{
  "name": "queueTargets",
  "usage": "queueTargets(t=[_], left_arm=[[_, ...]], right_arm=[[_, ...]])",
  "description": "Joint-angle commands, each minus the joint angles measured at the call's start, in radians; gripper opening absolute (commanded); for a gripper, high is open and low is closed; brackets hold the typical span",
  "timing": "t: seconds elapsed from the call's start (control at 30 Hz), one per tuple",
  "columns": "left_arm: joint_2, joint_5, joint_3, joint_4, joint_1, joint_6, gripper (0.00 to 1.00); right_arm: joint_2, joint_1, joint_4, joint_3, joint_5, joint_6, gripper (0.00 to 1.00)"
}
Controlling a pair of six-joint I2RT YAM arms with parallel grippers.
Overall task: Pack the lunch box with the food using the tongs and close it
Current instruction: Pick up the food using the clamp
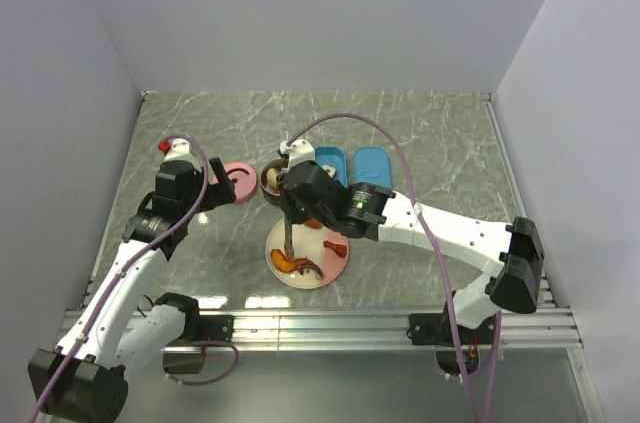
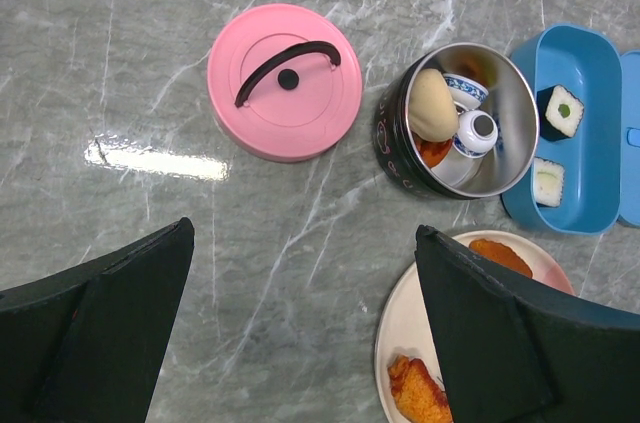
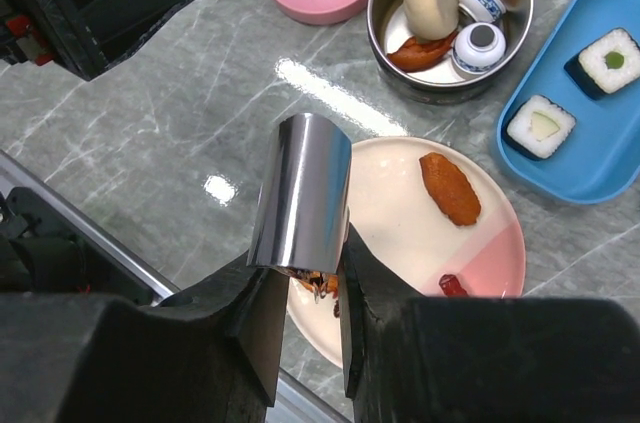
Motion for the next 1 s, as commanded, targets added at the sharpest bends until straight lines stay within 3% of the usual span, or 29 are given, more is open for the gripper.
queueTargets(t=[0.0,0.47,0.97], left_arm=[[0.002,-0.014,-0.001,0.036,-0.004,0.004,0.99],[0.0,-0.017,0.0,0.032,-0.004,0.004,0.99],[-0.004,-0.018,0.002,0.027,-0.004,0.004,1.0]], right_arm=[[-0.042,0.0,0.054,0.022,-0.01,-0.014,0.27],[0.012,0.023,0.121,0.032,-0.028,-0.061,0.39],[0.063,0.061,0.156,0.025,-0.008,-0.121,0.44]])
